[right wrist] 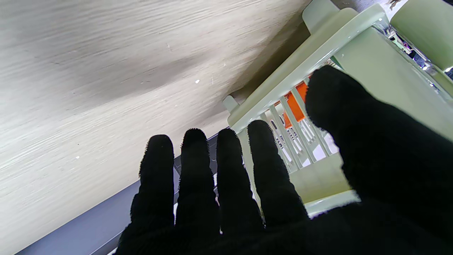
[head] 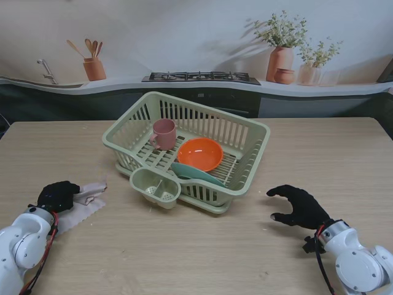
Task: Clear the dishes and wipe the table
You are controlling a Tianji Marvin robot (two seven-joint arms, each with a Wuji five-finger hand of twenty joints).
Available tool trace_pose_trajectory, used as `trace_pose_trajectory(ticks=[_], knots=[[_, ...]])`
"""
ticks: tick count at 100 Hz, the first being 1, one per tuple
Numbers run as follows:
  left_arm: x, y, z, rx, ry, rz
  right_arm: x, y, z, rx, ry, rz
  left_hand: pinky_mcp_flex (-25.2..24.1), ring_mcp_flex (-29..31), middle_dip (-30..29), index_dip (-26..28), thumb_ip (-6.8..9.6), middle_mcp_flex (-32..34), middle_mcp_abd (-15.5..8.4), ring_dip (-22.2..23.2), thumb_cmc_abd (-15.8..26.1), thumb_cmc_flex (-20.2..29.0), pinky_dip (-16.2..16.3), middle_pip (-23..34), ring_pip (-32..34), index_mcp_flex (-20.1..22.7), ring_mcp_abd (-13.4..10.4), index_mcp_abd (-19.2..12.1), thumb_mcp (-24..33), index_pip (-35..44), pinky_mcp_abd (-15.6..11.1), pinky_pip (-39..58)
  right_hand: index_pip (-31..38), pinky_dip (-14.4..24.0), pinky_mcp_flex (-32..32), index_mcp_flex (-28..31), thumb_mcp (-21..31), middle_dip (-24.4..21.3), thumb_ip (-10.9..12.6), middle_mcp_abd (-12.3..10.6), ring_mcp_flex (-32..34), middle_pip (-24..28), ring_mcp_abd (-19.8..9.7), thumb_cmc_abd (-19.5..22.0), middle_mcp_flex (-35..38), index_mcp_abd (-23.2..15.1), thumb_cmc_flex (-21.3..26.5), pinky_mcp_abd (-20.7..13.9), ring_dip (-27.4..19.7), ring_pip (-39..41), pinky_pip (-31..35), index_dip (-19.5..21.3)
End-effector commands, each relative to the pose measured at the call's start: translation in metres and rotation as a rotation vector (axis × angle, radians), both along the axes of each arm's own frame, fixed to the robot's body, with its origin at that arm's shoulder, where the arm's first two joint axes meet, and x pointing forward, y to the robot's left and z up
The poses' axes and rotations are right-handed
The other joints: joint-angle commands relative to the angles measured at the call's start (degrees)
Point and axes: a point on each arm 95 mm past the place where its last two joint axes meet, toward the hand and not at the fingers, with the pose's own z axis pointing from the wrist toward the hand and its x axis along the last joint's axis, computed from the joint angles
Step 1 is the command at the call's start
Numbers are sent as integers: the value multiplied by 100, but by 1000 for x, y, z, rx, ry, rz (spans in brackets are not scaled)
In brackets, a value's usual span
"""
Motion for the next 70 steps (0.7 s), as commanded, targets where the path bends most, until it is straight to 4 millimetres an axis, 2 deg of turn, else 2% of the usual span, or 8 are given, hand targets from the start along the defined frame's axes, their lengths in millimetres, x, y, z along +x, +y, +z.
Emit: trace_pose_trajectory(ticks=[1, 14, 28, 42, 70], knots=[[-10, 0, -11, 3, 29, -5, -2, 2, -2, -2, 14, 13, 14, 64, 129, 139, -94, 148, -5, 70, 141, 206, 86, 50, 122, 408, 432, -321, 72, 268, 276, 290, 29, -13, -77, -116, -56, -42, -110, -100, -104, -15, -89, -68, 6, -43, -160, -203, -69, 10, 27, -54], [-15, 3, -13, 3, 7, -1, -2, 2, -1, -4, 10, 16, 9, 59, 129, 159, -92, 149, 7, 76, 143, 207, 94, 42, 122, 397, 433, -302, 73, 261, 276, 293, 30, -11, -75, -117, -57, -41, -110, -100, -103, -11, -88, -66, 9, -39, -161, -203, -70, 10, 29, -55], [-8, 6, -17, 16, 4, 1, -1, 2, 0, -7, 8, 18, 20, 76, 134, 153, -93, 158, -11, 83, 136, 206, 103, 45, 132, 400, 415, -308, 72, 239, 276, 307, 29, -10, -80, -119, -60, -38, -110, -102, -105, -5, -84, -58, 16, -42, -169, -206, -69, 10, 27, -55], [13, 4, -18, 14, 15, 7, -1, 3, -1, -6, 13, 15, 16, 66, 141, 152, -94, 153, -31, 88, 132, 208, 107, 47, 130, 406, 419, -313, 71, 228, 276, 303, 26, -10, -90, -115, -100, -41, -121, -105, -114, -13, -91, -47, 8, -44, -206, -212, -72, 4, 20, -57], [68, -2, -8, 2, 64, 0, -1, 6, -1, -10, 33, 19, 24, 77, 152, 154, -95, 156, -46, 88, 126, 212, 114, 44, 130, 408, 392, -337, 64, 207, 276, 312, 22, -1, -103, -85, -73, -41, -101, -98, -123, -12, -88, -1, 31, -42, -158, -213, -72, 1, 12, -55]])
